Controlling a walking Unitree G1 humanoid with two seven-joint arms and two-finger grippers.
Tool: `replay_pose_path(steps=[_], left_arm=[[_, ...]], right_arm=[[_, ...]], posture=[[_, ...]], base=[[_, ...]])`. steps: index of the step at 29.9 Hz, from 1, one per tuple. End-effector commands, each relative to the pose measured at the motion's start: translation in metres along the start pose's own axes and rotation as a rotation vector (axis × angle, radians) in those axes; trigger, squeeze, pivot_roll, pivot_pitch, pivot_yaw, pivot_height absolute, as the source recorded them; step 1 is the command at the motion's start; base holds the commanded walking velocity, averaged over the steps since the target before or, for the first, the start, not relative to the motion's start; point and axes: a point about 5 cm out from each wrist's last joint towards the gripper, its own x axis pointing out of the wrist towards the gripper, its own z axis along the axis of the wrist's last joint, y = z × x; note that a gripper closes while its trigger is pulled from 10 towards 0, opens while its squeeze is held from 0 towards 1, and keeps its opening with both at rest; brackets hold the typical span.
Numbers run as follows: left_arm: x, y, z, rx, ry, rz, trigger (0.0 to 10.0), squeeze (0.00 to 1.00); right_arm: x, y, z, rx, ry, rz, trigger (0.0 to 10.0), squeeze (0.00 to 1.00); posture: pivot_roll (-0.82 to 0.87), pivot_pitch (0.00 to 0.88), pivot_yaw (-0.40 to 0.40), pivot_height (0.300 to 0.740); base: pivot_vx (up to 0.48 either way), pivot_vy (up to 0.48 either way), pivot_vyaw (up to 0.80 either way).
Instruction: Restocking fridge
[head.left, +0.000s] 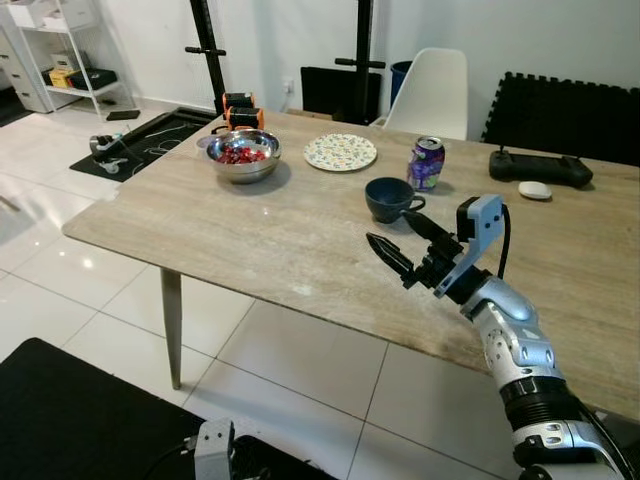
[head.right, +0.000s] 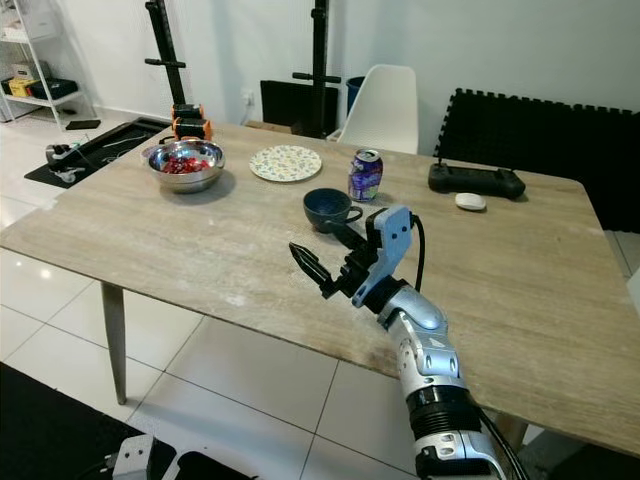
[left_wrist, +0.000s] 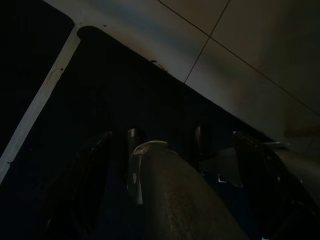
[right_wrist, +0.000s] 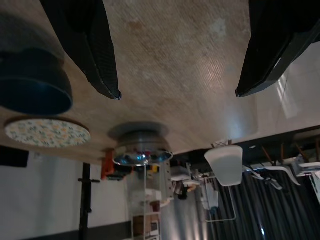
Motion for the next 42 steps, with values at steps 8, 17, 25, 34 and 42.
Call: replay_pose_path(steps=[8,17,25,34,42], left_arm=[[-0.001,0.004,0.003,-0.004,-0.004,-0.010,10.0,0.00],[-0.001,0.003,0.003,0.001,-0.004,-0.016,10.0,0.00],[0.000,0.001,0.002,0.010,0.000,-0.024,10.0,0.00],[0.000,0.001,0.002,0.012,0.006,-0.010,10.0,0.00],[0.000,-0.003,-0.003,0.039,0.031,-0.045,10.0,0.00]], right_arm=[[0.004,0.001,-0.017,-0.028,0.080,-0.119,10.0,0.00],[0.003,0.000,-0.026,-0.096,0.122,-0.140,10.0,0.00],[0.001,0.000,-0.032,-0.124,0.149,-0.154,10.0,0.00],[0.001,0.001,-0.033,-0.127,0.149,-0.154,10.0,0.00],[-0.001,-0.007,-0.029,-0.145,0.139,-0.176,10.0,0.00]], posture=[[-0.06,0.000,-0.006,0.740],[-0.06,0.000,-0.003,0.740],[-0.06,0.000,-0.004,0.740],[-0.06,0.000,-0.003,0.740],[-0.06,0.000,-0.009,0.740]], base=[[0.129,0.000,0.00],[0.290,0.000,0.00],[0.309,0.000,0.00],[0.199,0.000,0.00],[0.031,-0.312,0.00]])
